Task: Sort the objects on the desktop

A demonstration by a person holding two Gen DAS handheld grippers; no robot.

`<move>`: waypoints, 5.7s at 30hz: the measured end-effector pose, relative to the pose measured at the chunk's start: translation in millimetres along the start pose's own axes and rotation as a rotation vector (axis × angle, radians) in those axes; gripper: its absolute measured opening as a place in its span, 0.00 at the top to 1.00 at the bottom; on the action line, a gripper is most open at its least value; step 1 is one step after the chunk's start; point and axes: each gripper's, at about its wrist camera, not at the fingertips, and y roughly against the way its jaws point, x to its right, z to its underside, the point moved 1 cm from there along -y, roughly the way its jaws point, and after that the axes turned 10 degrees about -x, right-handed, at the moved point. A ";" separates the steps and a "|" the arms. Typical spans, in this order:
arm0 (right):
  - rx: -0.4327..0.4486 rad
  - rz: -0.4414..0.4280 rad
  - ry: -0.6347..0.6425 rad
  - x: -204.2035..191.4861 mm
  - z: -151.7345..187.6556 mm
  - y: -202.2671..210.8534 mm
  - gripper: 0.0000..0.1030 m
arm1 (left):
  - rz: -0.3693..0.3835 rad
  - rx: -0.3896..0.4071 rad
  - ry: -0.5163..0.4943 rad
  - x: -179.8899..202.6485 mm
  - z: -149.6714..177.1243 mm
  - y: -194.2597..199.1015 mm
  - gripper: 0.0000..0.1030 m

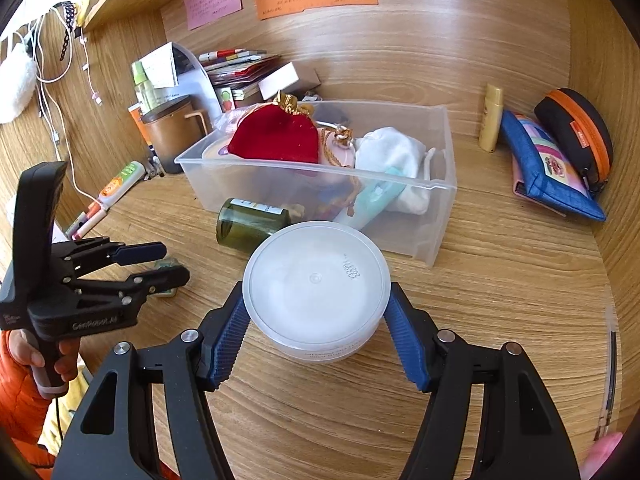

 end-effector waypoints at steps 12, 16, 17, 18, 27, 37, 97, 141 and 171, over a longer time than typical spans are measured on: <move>-0.005 -0.009 0.021 -8.7 -2.6 -4.0 0.39 | -0.027 0.015 -0.068 12.8 4.1 -3.5 0.77; 0.004 -0.001 0.018 -6.7 -7.6 -1.8 0.39 | -0.017 0.040 -0.053 11.6 2.4 -0.7 0.77; 0.008 0.001 0.019 -6.3 -8.9 -0.9 0.39 | -0.007 0.051 -0.044 10.3 0.9 1.9 0.77; 0.013 0.004 0.020 -5.6 -10.7 0.3 0.39 | 0.002 0.066 -0.041 9.9 -0.9 5.9 0.77; 0.057 0.023 0.019 2.7 -34.0 7.6 0.39 | 0.080 0.186 -0.011 3.1 -32.9 47.1 0.77; 0.105 0.055 0.030 11.5 -68.9 13.1 0.39 | 0.080 0.230 -0.039 6.1 -72.4 60.2 0.77; 0.087 0.310 0.139 20.7 -113.6 -41.7 0.27 | 0.157 0.211 -0.110 27.4 -148.8 -0.6 0.59; -0.096 0.243 0.110 -35.6 -33.4 -40.9 0.07 | -0.017 0.232 0.016 -48.9 -37.1 33.4 0.01; -0.167 0.074 0.108 -39.3 -27.8 -67.4 0.57 | 0.011 0.164 -0.007 -34.2 -28.1 12.7 0.01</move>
